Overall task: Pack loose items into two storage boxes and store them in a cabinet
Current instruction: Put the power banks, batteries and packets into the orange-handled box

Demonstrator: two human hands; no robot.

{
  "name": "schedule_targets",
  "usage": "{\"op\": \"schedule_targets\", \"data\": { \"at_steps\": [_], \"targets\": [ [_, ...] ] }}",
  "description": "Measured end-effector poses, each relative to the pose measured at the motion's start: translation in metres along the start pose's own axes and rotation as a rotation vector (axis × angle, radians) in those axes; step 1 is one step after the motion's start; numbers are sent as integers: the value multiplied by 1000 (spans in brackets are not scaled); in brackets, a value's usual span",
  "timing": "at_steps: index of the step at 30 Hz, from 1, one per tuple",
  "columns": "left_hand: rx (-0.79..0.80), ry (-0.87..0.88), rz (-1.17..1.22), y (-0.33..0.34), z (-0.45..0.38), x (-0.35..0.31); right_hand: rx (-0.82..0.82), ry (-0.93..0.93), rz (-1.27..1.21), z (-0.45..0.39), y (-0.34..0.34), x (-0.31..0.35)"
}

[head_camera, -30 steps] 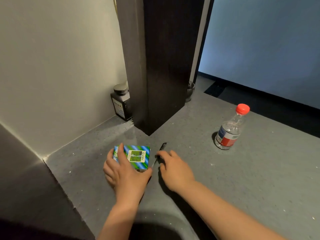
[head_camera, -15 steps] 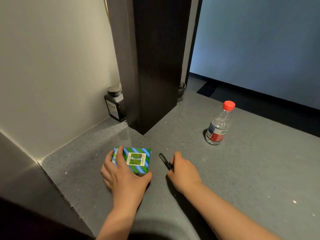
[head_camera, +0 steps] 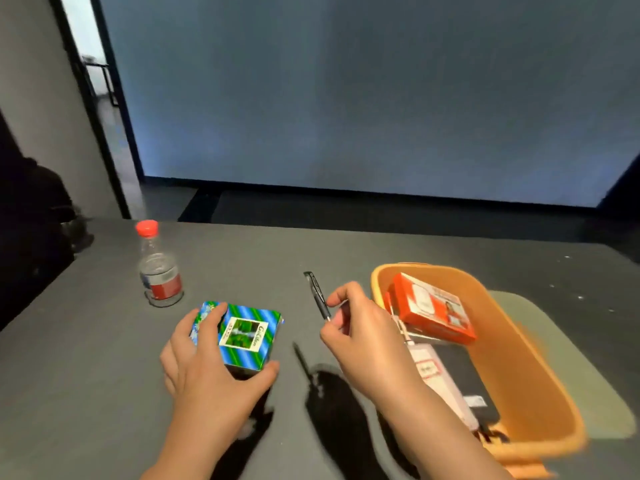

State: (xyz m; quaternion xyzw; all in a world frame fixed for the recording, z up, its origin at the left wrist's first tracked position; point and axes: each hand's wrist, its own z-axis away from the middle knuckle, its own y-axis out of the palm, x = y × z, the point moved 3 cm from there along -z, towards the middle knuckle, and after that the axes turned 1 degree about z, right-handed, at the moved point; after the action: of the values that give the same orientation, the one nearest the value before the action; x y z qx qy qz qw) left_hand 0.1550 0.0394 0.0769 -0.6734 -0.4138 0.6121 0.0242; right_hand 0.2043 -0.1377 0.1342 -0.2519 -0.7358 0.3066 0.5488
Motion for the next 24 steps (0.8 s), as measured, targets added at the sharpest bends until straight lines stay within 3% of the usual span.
{"op": "schedule_targets", "data": {
  "at_steps": [8,15,24],
  "targets": [
    [278,194,169,88,29,-86,-73,239,90,56,-94,-88],
    [303,213,168,126,44,-112,-45,421,80,71,-119,-144],
    [223,210,108,120,31,-107,81,348,-26,-22,-94,-138]
  ]
}}
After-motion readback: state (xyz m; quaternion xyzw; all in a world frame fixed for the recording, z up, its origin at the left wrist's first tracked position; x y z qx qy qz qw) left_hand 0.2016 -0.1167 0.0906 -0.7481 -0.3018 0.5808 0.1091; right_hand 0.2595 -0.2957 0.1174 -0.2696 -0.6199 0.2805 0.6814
